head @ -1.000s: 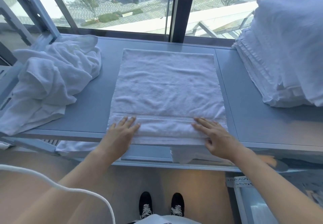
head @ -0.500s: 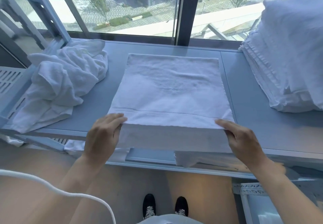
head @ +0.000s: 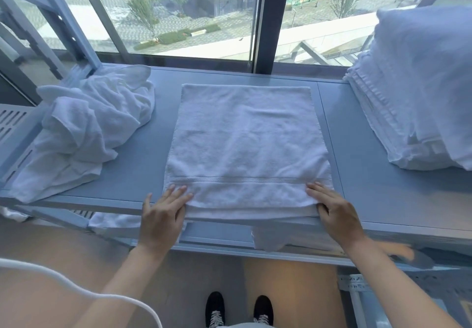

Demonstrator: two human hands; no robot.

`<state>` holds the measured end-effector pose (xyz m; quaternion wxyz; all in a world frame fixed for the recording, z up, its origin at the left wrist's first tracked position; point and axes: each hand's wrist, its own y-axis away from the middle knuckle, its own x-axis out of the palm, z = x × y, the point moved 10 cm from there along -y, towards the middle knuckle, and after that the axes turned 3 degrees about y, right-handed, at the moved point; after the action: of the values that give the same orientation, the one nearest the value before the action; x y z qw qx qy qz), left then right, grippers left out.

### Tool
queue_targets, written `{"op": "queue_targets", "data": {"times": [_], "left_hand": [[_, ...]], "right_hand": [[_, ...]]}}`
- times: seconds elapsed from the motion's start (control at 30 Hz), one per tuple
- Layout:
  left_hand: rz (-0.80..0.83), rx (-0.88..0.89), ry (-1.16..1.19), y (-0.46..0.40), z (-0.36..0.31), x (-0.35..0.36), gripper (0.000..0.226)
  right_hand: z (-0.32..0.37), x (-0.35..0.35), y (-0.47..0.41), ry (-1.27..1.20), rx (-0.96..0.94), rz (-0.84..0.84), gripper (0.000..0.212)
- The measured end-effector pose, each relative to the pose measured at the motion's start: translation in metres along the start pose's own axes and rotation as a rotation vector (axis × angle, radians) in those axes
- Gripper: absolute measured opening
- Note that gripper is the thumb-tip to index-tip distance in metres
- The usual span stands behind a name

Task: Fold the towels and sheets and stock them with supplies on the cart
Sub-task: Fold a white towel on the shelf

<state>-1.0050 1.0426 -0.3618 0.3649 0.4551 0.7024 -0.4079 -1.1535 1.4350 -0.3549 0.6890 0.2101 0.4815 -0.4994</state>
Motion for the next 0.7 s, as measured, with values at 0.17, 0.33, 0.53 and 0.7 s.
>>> {"op": "queue_targets", "data": {"times": [0.17, 0.33, 0.53, 0.7], "left_hand": [[0.085, -0.086, 0.094, -0.052, 0.005, -0.002, 0.030], [-0.110, -0.005, 0.136, -0.062, 0.006, -0.042, 0.021], [-0.093, 0.058, 0.182, 0.014, 0.008, -0.003, 0.030], [-0.103, 0.080, 0.158, 0.012, 0.011, 0.000, 0.035]], "right_hand": [[0.005, -0.001, -0.039, 0.004, 0.020, 0.036, 0.048], [0.008, -0.040, -0.045, -0.008, -0.011, -0.152, 0.039], [-0.006, 0.002, 0.014, -0.004, -0.009, -0.013, 0.058], [-0.008, 0.000, 0.009, 0.025, -0.013, -0.034, 0.058]]}}
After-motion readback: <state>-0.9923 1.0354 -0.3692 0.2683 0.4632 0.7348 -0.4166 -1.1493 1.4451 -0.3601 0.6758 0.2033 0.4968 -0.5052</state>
